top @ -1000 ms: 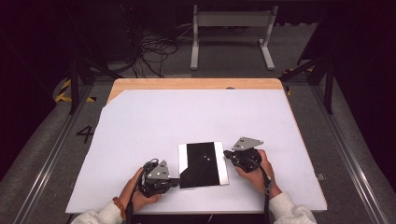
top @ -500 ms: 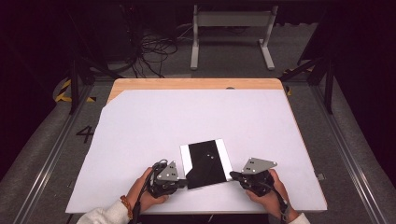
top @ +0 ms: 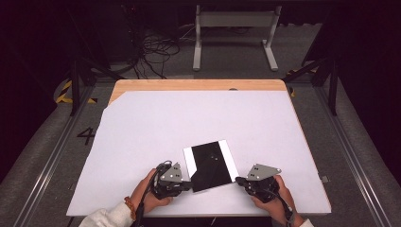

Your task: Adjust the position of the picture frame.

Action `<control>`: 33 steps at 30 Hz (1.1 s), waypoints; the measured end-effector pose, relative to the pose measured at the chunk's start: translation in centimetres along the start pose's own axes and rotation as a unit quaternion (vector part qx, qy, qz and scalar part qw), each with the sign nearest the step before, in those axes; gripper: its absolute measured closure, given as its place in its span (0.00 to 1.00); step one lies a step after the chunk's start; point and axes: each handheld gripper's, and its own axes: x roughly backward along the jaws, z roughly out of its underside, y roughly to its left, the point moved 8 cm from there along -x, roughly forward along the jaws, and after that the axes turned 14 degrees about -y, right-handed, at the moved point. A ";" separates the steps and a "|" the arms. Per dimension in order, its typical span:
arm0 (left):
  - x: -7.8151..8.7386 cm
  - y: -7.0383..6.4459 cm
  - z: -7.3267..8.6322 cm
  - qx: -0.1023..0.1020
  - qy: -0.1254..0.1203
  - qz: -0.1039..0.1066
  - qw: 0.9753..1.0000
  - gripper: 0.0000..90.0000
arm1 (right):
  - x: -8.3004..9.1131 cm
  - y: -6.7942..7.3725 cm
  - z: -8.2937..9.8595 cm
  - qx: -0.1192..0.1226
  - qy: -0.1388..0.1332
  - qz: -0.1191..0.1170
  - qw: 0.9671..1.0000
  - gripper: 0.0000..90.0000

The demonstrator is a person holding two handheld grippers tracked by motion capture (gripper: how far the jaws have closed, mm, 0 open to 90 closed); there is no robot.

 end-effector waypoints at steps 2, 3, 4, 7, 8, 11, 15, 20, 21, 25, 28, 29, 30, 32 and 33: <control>0.4 0.9 -0.4 0.012 -0.016 -0.010 1.000 0.98 | 0.0 0.0 0.0 0.001 -0.001 0.002 1.000 1.00; 0.6 1.6 -0.6 0.010 -0.020 -0.021 1.000 0.98 | 0.1 0.0 0.0 0.004 0.001 0.005 1.000 1.00; 0.9 2.4 -0.7 0.018 -0.023 -0.031 0.999 0.98 | 0.1 0.0 0.0 0.008 0.001 0.005 1.000 1.00; 1.1 4.5 -1.0 0.028 -0.031 -0.057 0.998 0.99 | 0.0 0.0 0.0 0.013 0.000 0.008 1.000 1.00; 1.1 5.2 -1.0 0.037 -0.034 -0.061 0.997 0.99 | 0.0 -0.1 0.1 0.014 0.001 0.009 1.000 1.00; 0.9 6.9 -1.0 0.039 -0.031 -0.081 0.995 0.99 | 0.0 -0.2 0.1 0.013 0.001 0.013 1.000 1.00; 0.4 9.1 -0.9 0.057 -0.038 -0.094 0.993 0.98 | 0.0 -0.5 0.1 0.015 0.001 0.019 1.000 1.00; -0.3 10.7 -0.7 0.064 -0.034 -0.114 0.991 0.98 | 0.1 -1.1 0.2 0.015 -0.001 0.033 0.999 1.00; -0.4 11.0 -0.8 0.063 -0.035 -0.120 0.990 0.98 | 0.1 -1.3 0.2 0.013 0.000 0.037 0.999 1.00; -0.9 11.6 -0.7 0.058 -0.032 -0.132 0.989 0.98 | 0.0 -2.2 0.4 -0.014 -0.005 0.051 0.999 1.00; -1.5 12.0 -0.4 0.061 -0.023 -0.136 0.989 0.99 | -0.2 -2.3 0.3 -0.016 -0.008 0.050 0.999 1.00; -1.5 12.1 -0.5 0.063 -0.022 -0.137 0.988 0.99 | -0.3 -2.2 0.3 -0.014 -0.007 0.052 0.999 1.00; -1.4 12.3 -0.7 0.067 -0.030 -0.140 0.987 0.98 | -0.4 -2.2 0.3 -0.012 -0.006 0.053 0.999 1.00; -1.4 12.8 -0.9 0.077 -0.037 -0.139 0.987 0.98 | -0.4 -2.2 0.2 -0.010 -0.004 0.053 0.999 1.00; -1.5 12.9 -1.0 0.079 -0.037 -0.138 0.987 0.97 | -0.4 -2.2 0.2 -0.011 -0.004 0.052 0.999 1.00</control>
